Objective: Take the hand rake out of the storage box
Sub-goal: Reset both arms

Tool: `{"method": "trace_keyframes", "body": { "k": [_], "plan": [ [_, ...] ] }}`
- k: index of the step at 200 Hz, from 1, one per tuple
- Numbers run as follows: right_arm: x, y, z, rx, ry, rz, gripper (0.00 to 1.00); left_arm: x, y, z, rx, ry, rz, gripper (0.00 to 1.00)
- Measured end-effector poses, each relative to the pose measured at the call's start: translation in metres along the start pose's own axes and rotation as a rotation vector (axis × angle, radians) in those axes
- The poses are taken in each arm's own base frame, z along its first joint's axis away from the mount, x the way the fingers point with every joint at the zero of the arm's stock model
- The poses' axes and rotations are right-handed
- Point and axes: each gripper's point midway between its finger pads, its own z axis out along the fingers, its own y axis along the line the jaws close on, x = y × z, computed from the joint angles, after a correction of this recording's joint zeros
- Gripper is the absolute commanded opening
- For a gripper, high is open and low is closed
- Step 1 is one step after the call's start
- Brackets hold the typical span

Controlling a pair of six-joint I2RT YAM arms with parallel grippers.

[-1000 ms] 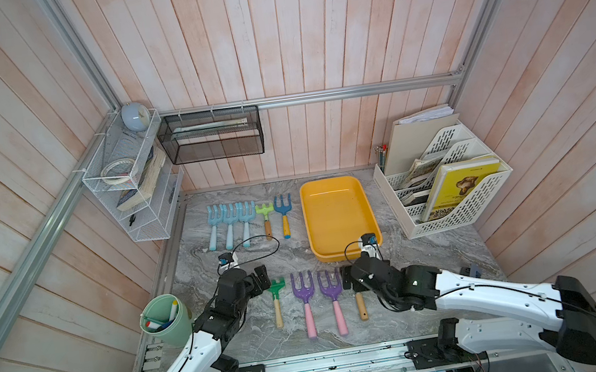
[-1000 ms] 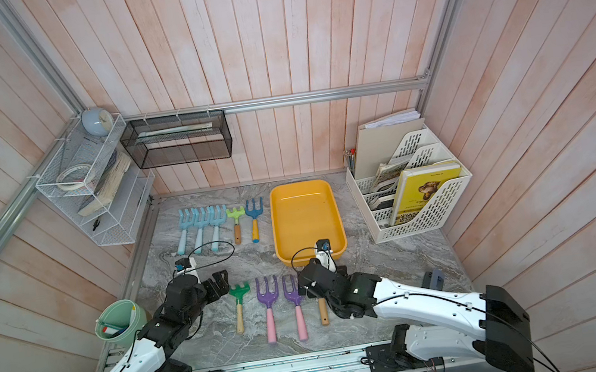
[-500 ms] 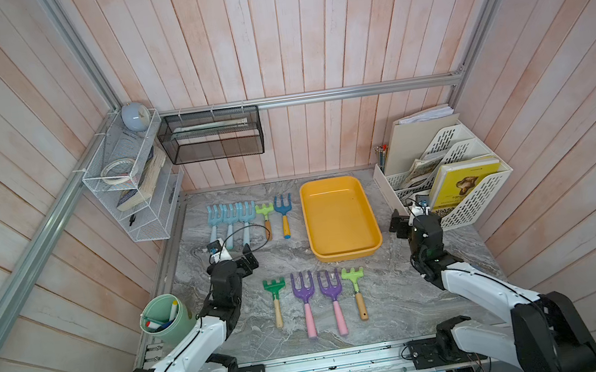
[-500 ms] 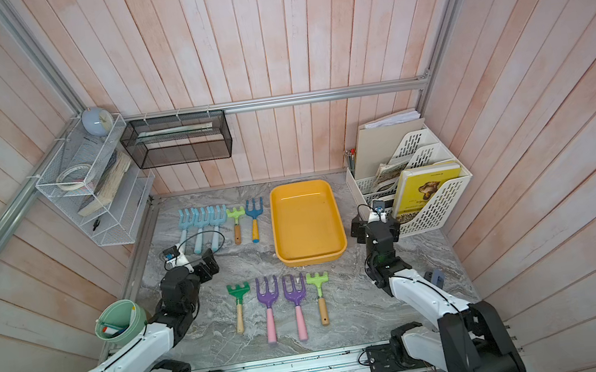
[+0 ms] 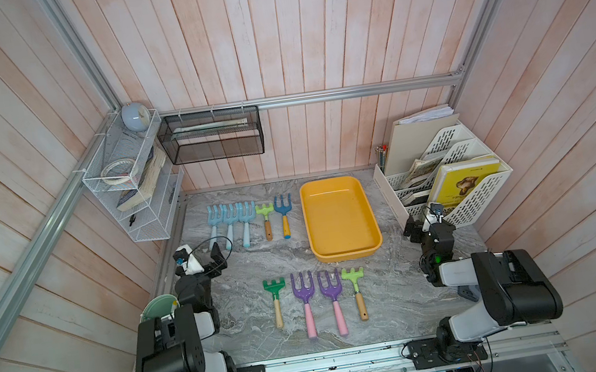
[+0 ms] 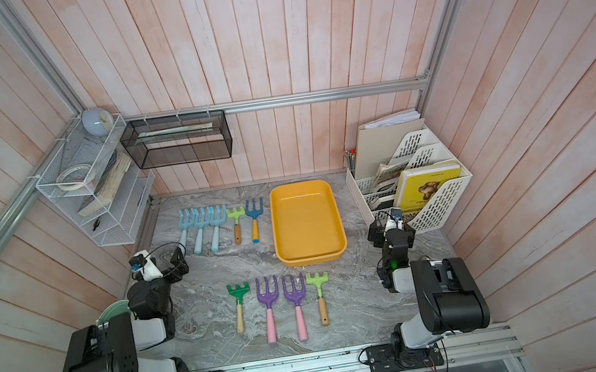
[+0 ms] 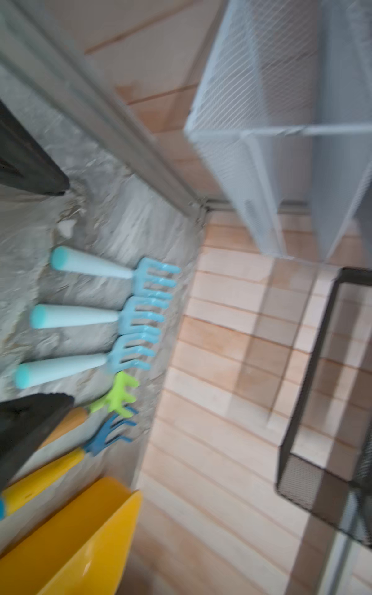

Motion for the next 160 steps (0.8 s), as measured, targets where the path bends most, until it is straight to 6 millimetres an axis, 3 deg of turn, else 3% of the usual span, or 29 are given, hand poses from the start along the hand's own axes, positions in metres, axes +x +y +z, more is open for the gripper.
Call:
{"method": "trace_keyframes", "body": {
  "k": [15, 37, 73, 88, 160],
  "plan": [
    [-0.002, 0.004, -0.005, -0.034, -0.032, 0.008, 0.98, 0.018, -0.012, -0.006, 0.042, 0.045, 0.01, 1.0],
    [0.005, 0.016, -0.013, -0.113, -0.056, -0.006, 0.98, 0.008, -0.045, 0.002, 0.143, -0.005, 0.091, 1.0],
    [-0.002, 0.021, -0.015, -0.146, -0.088, -0.007, 0.98, -0.012, -0.065, 0.034, 0.111, -0.035, 0.178, 1.0],
    [-0.004, 0.022, -0.015, -0.151, -0.099, -0.006, 0.98, -0.017, -0.062, 0.039, 0.08, -0.045, 0.192, 1.0],
    [-0.01, 0.023, -0.016, -0.155, -0.124, -0.002, 0.98, -0.008, -0.049, 0.039, 0.009, -0.008, 0.209, 1.0]
  ]
}}
